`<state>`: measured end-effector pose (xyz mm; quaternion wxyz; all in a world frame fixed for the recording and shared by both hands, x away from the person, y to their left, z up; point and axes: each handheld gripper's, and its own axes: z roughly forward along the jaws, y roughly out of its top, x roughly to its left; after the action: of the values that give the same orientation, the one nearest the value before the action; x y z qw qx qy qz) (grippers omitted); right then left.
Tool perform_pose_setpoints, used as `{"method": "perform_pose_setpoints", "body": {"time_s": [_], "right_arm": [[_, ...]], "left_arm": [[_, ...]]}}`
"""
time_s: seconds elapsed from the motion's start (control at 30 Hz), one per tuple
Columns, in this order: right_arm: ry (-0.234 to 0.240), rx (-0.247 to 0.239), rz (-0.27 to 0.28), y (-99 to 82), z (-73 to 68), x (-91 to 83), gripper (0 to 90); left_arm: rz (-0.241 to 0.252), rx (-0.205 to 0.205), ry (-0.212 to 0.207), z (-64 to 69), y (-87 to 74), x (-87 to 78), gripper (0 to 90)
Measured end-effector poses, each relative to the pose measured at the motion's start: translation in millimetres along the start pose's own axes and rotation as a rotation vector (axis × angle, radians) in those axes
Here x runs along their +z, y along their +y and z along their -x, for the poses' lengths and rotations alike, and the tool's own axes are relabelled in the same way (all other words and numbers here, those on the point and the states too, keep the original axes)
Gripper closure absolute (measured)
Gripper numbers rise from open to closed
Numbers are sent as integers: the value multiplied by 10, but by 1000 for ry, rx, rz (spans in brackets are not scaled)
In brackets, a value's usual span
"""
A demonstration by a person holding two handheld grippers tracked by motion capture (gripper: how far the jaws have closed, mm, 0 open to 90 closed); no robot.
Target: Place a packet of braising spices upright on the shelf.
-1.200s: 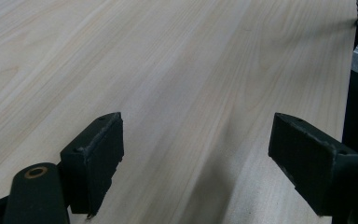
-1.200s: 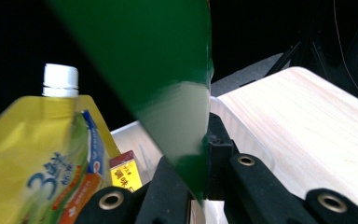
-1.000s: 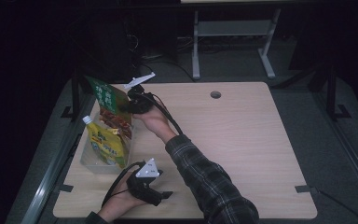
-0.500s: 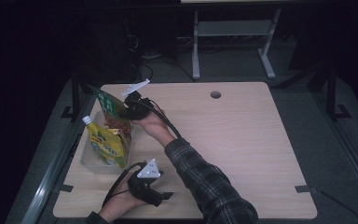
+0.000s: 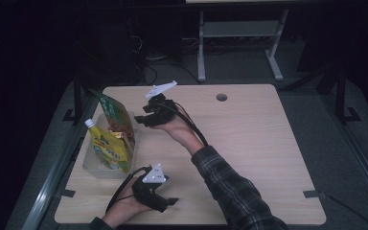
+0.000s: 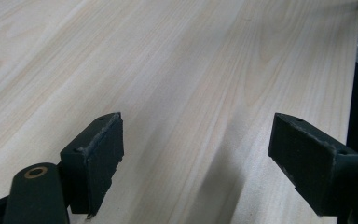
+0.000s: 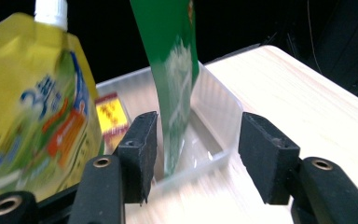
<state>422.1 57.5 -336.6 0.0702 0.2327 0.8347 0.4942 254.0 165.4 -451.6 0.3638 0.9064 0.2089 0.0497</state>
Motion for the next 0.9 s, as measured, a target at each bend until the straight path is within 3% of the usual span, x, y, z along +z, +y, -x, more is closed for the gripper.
{"method": "perform_pose_setpoints", "body": {"time_s": [0.53, 0.9], "right_arm": [[-68, 30, -27, -768, 143, -905, 332], [-148, 66, -71, -1290, 83, -1357, 257]], "left_arm": [[15, -3, -10, -17, 3, 4, 168], [23, -5, -9, -46, -6, -1, 163]]}}
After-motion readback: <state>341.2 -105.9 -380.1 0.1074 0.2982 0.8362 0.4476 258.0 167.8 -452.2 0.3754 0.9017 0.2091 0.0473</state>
